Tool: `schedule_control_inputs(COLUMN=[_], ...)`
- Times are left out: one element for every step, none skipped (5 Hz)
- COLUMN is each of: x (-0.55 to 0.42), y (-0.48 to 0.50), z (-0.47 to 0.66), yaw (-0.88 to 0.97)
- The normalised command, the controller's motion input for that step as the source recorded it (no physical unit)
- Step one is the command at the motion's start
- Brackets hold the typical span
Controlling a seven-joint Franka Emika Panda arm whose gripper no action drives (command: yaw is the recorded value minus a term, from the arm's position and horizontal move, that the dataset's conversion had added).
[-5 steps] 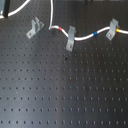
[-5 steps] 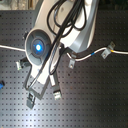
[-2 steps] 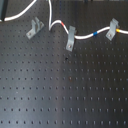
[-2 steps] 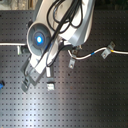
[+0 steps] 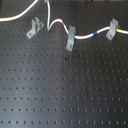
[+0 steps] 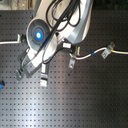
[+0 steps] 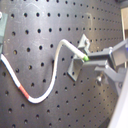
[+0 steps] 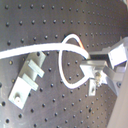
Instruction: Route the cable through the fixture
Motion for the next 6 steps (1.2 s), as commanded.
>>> schedule_control_inputs(x=[-0.092,-0.098,-0.082,-0.063,-0.048,-0.032], y=[0.136,0.183,0.2,0.207,0.213,0.212], z=[0.11,0.14,0.15,0.16,0.18,0.19], yaw=[0.61,0.51,0.51,0.54,0.51,0.51])
